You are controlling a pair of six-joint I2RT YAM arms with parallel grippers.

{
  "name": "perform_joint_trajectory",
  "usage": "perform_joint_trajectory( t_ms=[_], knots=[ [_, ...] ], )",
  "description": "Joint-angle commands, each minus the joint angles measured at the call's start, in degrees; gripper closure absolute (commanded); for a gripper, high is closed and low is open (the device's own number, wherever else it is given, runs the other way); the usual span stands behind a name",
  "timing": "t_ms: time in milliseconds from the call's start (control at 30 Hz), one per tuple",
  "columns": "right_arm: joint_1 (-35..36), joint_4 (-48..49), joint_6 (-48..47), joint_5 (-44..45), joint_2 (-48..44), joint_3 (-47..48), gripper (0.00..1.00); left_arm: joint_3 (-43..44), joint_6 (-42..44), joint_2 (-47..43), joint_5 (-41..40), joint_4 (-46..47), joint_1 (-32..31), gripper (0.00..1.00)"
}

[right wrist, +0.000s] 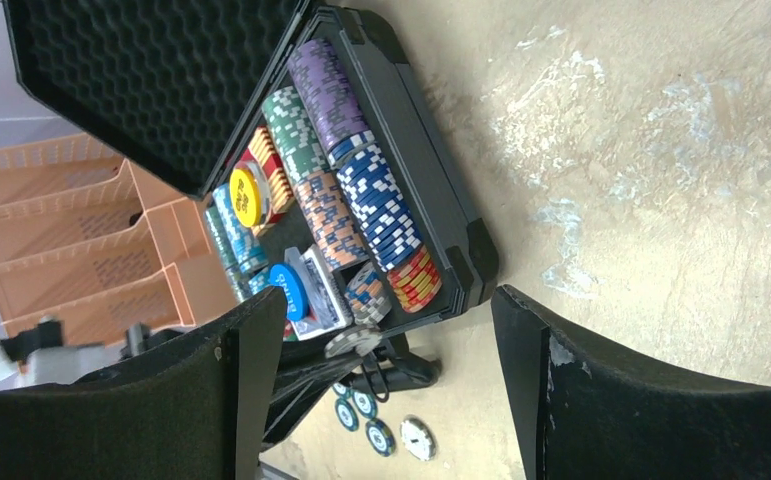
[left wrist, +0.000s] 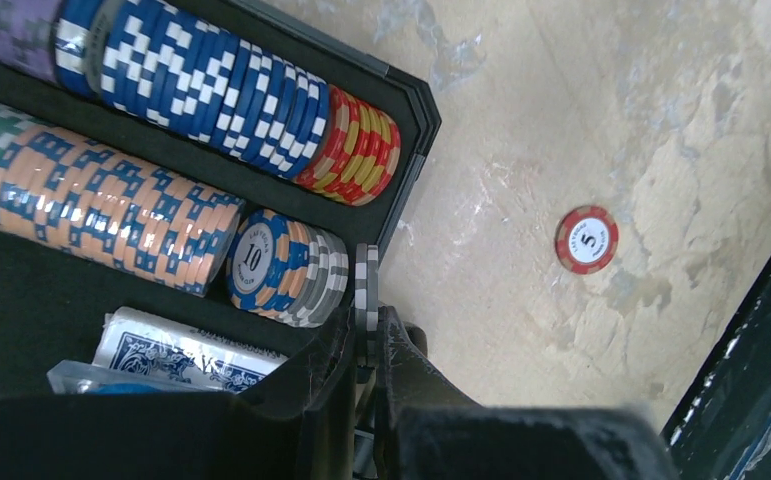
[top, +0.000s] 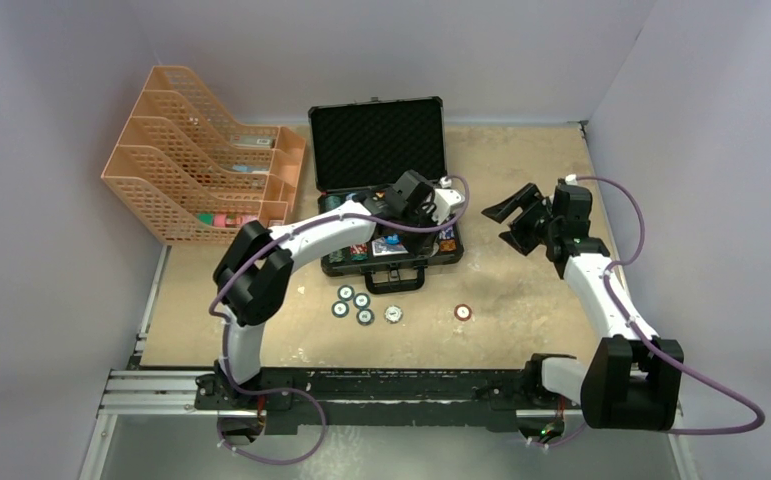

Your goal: Pack up texas hold em set

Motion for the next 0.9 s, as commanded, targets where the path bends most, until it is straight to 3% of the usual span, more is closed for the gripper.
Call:
perform_joint_trajectory(
  t_ms=[0, 333, 567, 767, 867],
  knots=[
    [-0.29, 1.76, -1.91, -2.92, -0.72, 0.36, 0.23, 6.64, 4.82, 1.88, 0.81, -7.7, -0.37, 1.0],
    [-0.24, 1.21, -2.71, -3.18, -1.97, -0.17, 0.24, 8.22, 4.82, 3.41, -9.35, -8.36, -0.39, 1.0],
    [-0.24, 1.6, -3.0, -3.75, -2.67, -1.06, 0.24, 12.13, 4.53, 6.88, -12.28, -10.84, -0.42, 0.99],
    [-0.27, 1.78, -3.17, -5.03, -3.05, -2.07, 0.24, 13.34, 4.12, 7.22, -12.08, -11.01, -0.5, 0.71],
    [-0.24, 1.6, -3.55, -5.34, -3.36, -2.34, 0.24, 13.43, 3.92, 6.59, -12.44, -11.1, -0.5, 0.65]
  ],
)
